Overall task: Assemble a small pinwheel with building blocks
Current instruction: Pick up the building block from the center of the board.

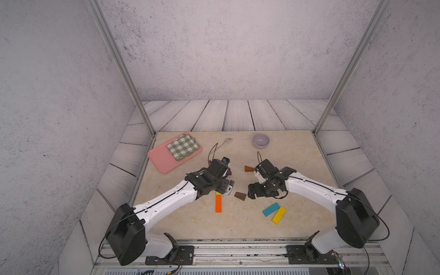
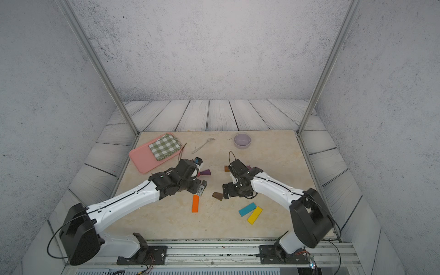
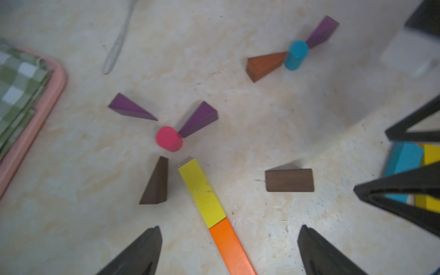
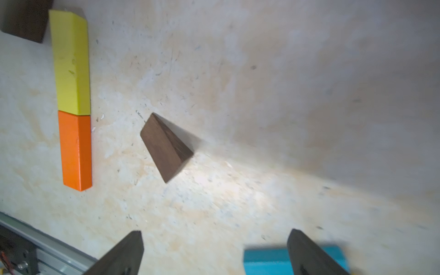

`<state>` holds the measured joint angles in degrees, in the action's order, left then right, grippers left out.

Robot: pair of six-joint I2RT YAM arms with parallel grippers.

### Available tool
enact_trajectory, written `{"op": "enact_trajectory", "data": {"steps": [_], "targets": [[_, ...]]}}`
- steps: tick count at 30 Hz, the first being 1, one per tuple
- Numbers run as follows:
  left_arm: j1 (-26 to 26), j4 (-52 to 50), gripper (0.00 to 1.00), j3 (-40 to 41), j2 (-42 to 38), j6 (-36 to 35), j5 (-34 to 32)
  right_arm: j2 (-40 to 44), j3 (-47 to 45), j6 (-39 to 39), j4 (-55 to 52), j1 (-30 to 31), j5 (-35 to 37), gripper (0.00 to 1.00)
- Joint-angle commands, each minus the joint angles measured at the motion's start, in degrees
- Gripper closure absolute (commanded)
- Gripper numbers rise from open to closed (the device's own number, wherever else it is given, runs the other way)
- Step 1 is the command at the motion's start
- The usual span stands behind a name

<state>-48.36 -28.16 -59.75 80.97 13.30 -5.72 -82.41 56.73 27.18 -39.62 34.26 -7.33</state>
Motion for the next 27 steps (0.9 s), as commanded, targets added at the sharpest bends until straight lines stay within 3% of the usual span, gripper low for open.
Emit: {"op": "enact_trajectory", "data": {"steps": [1, 3, 4, 8, 11, 14, 24, 27], "targets": [[-3.6, -6.3, 0.04, -5.2, 5.6, 1.0, -2.4, 7.0, -4.3, -3.4, -6.2, -6.9, 2.6, 0.01], [-6.1, -5.3, 0.04, -6.9, 8.4, -2.1, 0.5, 9.5, -5.6, -4.6, -7.2, -10.1, 2.2, 0.01], [-8.1, -2.8, 0.07, -6.3, 9.0, -6.9, 1.2, 10.4, -6.0, -5.1, -7.6, -11.5, 1.8, 0.01], [-10.8, 9.1, 0.10, 1.3, 6.6, -32.8, 7.2, 12.1, -6.9, -6.0, -7.4, -14.9, -1.5, 0.01], [-8.9, 11.2, 0.10, 4.7, 4.6, -50.2, 19.6, 12.8, -8.1, -5.8, -6.0, -16.9, -4.0, 0.01], [-5.6, 4.9, 0.10, 0.0, 8.3, -56.8, 27.8, 13.3, -9.2, -6.0, -4.8, -18.7, -6.7, 0.01], [-2.6, -1.4, 0.12, -10.2, 24.5, -63.1, 27.9, 14.6, -10.4, -6.0, -3.2, -20.6, -9.9, 0.01], [-1.6, -3.5, 0.20, -13.9, 28.8, -63.6, 27.4, 14.5, -10.6, -6.1, -2.9, -21.1, -10.7, 0.01]]}}
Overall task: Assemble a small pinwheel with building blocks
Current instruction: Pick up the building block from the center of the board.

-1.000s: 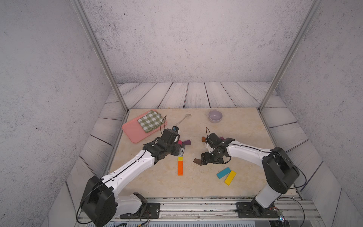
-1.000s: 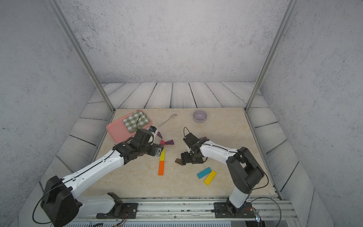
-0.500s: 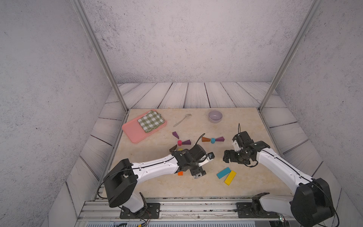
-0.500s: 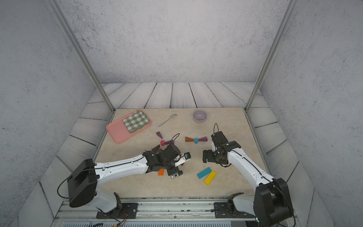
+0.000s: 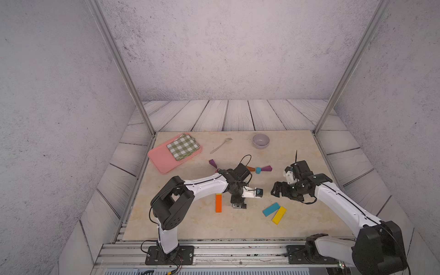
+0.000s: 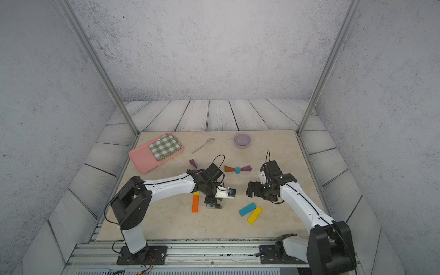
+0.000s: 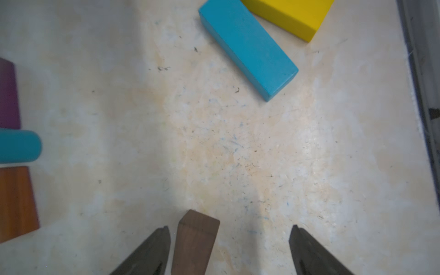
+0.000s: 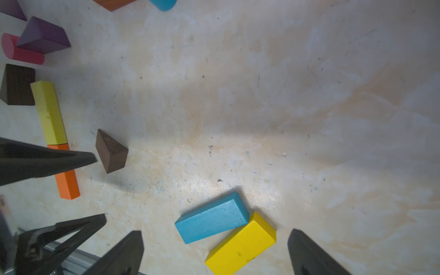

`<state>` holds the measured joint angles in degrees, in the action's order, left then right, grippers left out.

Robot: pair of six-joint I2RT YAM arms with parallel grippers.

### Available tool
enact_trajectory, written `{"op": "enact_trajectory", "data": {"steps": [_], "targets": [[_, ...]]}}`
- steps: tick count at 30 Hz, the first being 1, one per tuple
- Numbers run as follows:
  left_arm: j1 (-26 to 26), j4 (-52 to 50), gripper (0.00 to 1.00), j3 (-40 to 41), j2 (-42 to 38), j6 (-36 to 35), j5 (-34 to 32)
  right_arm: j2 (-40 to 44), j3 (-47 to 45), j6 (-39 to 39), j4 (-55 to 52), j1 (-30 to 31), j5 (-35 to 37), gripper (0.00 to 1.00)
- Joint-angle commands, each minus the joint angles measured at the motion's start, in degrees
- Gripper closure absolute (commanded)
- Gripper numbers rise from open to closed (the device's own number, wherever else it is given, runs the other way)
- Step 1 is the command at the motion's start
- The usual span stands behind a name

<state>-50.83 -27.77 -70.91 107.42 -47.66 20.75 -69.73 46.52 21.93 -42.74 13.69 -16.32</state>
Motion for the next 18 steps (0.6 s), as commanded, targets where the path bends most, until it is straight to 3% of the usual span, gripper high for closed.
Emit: {"op": "enact_trajectory", "data": {"steps": [1, 3, 13, 18], "targets": [[1.4, -4.5, 0.20, -3.8, 3.3, -2.4, 1.1, 1.6, -0.4, -0.9, 0.2, -0.6, -1.9, 0.01], [2.1, -5.8, 0.26, -5.3, 4.9, -2.3, 1.6, 1.6, -0.4, -1.0, 0.3, -0.8, -2.0, 0.01], [2.9, -5.0, 0.31, -5.9, 7.6, -0.2, -1.0, 0.8, -1.3, -1.0, 1.8, -1.3, -2.4, 0.01], [3.3, -6.6, 0.48, -8.4, 9.3, 2.1, -0.8, 0.3, -1.6, -0.9, 2.6, -1.4, -2.7, 0.01]]}}
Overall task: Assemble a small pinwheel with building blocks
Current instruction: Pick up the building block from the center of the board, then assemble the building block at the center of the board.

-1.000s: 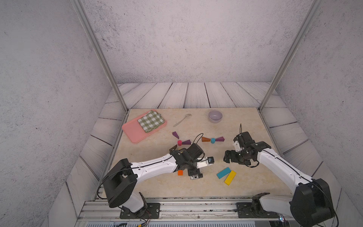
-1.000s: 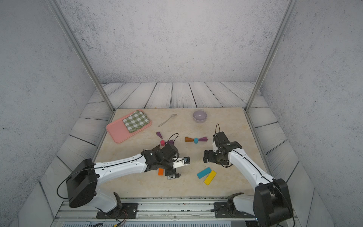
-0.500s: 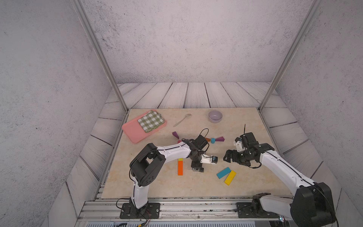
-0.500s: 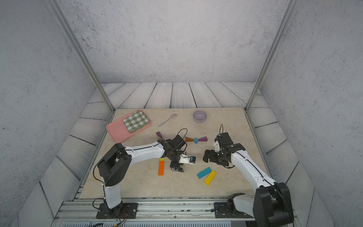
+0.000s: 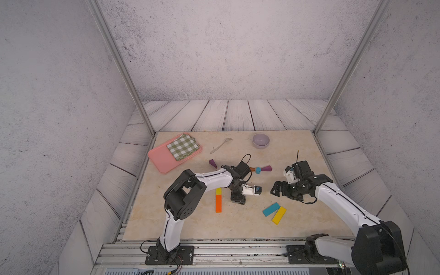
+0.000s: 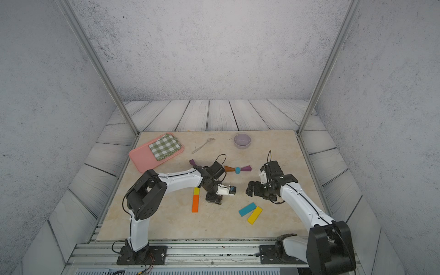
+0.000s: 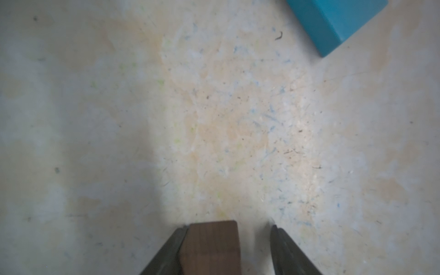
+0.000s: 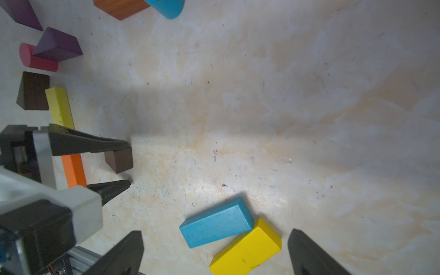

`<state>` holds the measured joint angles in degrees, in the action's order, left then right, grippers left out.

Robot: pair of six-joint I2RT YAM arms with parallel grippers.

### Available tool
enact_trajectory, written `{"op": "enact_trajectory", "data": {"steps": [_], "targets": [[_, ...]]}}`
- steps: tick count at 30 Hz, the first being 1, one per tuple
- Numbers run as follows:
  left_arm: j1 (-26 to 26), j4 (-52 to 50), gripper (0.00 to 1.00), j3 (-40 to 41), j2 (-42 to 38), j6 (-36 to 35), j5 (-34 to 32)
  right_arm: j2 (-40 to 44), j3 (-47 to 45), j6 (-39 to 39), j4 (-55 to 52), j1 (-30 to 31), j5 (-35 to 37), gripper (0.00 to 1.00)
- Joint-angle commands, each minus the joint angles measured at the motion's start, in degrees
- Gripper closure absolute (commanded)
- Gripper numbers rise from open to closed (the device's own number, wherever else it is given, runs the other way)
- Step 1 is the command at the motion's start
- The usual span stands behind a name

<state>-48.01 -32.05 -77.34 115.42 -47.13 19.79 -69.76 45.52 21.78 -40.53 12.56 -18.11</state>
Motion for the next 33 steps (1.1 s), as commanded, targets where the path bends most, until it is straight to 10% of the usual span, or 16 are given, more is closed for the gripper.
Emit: {"op": "enact_trajectory", "data": {"steps": [1, 11, 22, 33], "targets": [[0.4, -2.8, 0.56, -2.8, 1.6, 2.8, 0.2, 0.2, -0.6, -0.8, 0.4, -0.3, -0.9, 0.01], [3.9, 1.6, 0.90, -6.9, -0.6, 29.4, 2.6, 1.2, -0.9, -0.5, 0.9, -0.5, 0.1, 0.01], [6.4, 35.5, 0.86, 3.5, 1.0, 96.2, 14.7, 3.9, -2.2, 0.7, 2.4, -0.6, 1.2, 0.01], [0.1, 36.0, 0.83, 4.6, 2.3, 105.4, 5.8, 5.8, -3.5, 0.4, 3.4, -0.7, 1.6, 0.01]]}}
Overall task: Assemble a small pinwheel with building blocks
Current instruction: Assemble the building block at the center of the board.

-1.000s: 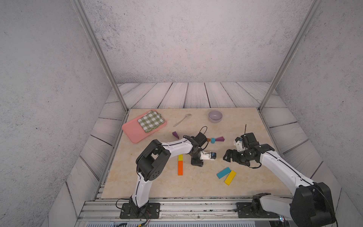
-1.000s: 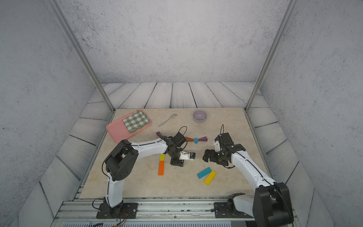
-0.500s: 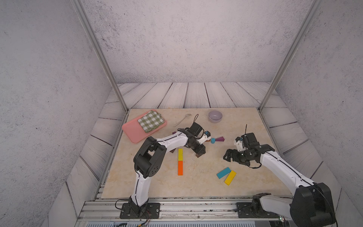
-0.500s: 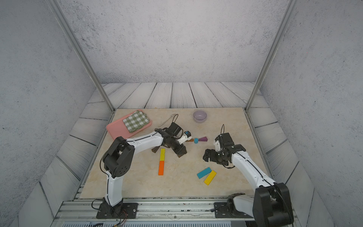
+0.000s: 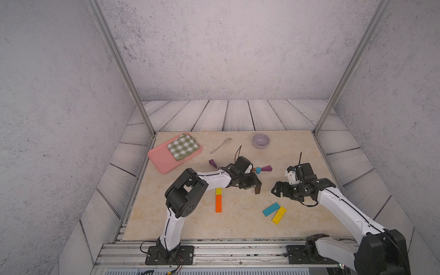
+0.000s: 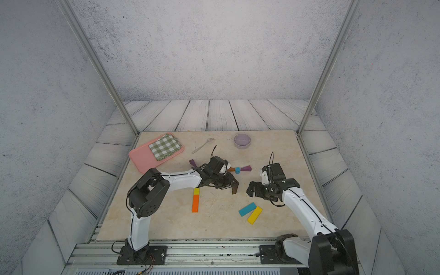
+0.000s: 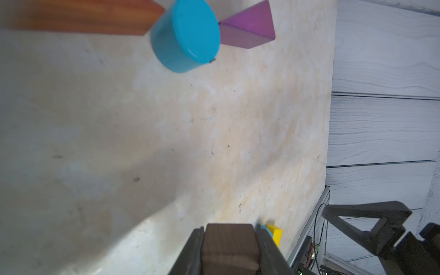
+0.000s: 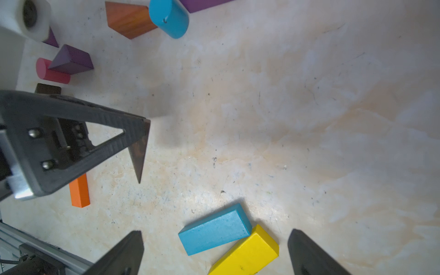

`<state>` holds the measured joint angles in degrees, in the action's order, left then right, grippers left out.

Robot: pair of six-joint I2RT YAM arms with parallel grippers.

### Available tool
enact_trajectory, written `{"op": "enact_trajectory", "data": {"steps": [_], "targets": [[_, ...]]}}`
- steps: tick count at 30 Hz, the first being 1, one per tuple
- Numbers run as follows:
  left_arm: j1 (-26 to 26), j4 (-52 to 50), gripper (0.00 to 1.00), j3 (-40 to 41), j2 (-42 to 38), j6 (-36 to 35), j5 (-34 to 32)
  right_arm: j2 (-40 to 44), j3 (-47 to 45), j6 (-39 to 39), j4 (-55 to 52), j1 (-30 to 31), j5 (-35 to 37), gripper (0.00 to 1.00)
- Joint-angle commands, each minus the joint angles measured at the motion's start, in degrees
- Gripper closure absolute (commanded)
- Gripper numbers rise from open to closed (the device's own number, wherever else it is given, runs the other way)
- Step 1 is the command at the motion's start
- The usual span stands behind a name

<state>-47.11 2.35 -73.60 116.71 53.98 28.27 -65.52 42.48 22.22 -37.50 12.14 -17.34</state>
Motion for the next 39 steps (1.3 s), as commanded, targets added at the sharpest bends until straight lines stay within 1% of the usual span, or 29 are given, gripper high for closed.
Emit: {"op": "enact_trajectory", "data": {"steps": [1, 5, 8, 10, 11, 13, 14, 15, 16, 18, 20, 22, 25, 29, 31, 32, 34, 38, 39], "targets": [[-1.2, 1.8, 0.82, 1.4, 1.3, 4.8, -3.2, 1.5, -0.5, 0.0, 0.5, -0.2, 0.8, 0.01], [-1.4, 4.5, 0.81, 4.0, 2.6, 6.9, -3.7, 1.2, -0.9, -0.2, 0.7, -0.2, -0.1, 0.01], [-1.6, 5.3, 0.81, 5.0, 3.0, 7.5, -4.9, 1.3, -1.8, -1.6, 2.7, -0.2, -4.3, 0.01], [-1.6, 6.8, 0.81, 5.8, 3.1, 8.8, -5.4, 1.9, -3.8, -1.1, 6.9, -0.2, -8.4, 0.01], [-1.6, 8.2, 0.83, 6.5, 2.9, 9.9, -5.7, 2.6, -5.1, 0.3, 9.6, -0.1, -10.0, 0.05], [-1.5, 12.9, 0.86, 8.6, 2.0, 12.4, -6.4, 3.8, -8.9, 5.2, 19.0, 0.3, -14.2, 0.14], [-1.5, 14.7, 0.87, 9.3, 1.5, 13.4, -6.8, 3.9, -10.1, 7.4, 22.3, 0.9, -14.2, 0.18], [-1.5, 16.0, 0.87, 9.6, 0.8, 14.1, -7.0, 3.6, -10.8, 8.4, 24.7, 1.7, -14.1, 0.20], [-1.5, 16.2, 0.87, 9.5, 0.1, 14.5, -7.2, 2.8, -10.6, 8.2, 26.2, 2.6, -13.4, 0.22], [-1.5, 17.2, 0.88, 9.8, -1.2, 15.5, -7.4, 1.0, -9.2, 6.7, 25.8, 4.1, -10.8, 0.28], [-1.5, 19.0, 0.88, 10.5, -2.4, 17.0, -7.7, -1.8, -7.4, 5.4, 24.6, 4.8, -9.9, 0.33], [-1.5, 20.7, 0.88, 11.4, -3.5, 18.3, -7.8, -4.1, -6.4, 4.0, 24.1, 5.5, -9.4, 0.40], [-1.4, 24.5, 0.88, 12.7, -5.0, 20.7, -7.9, -6.4, -5.5, 3.3, 24.6, 6.7, -7.8, 0.41], [-1.5, 24.8, 0.88, 12.1, -5.9, 21.3, -6.9, -7.3, -3.7, 2.8, 24.5, 7.6, -5.3, 0.44], [-1.5, 26.8, 0.88, 12.5, -6.1, 22.4, -6.4, -8.1, -2.4, 2.3, 24.1, 7.9, -4.4, 0.49], [-1.5, 27.0, 0.88, 12.5, -6.1, 22.6, -6.1, -8.6, -2.0, 2.3, 24.2, 7.9, -4.3, 0.50], [-1.5, 26.8, 0.88, 12.3, -6.3, 22.4, -5.6, -9.6, -1.1, 2.2, 24.7, 8.0, -5.2, 0.55], [-1.5, 27.2, 0.88, 12.5, -6.6, 22.5, -5.3, -11.5, 0.4, 1.7, 25.0, 9.4, -5.0, 0.60], [-1.5, 27.0, 0.88, 12.2, -6.4, 22.6, -4.9, -11.9, 0.8, 1.7, 25.0, 9.9, -4.7, 0.63]]}}
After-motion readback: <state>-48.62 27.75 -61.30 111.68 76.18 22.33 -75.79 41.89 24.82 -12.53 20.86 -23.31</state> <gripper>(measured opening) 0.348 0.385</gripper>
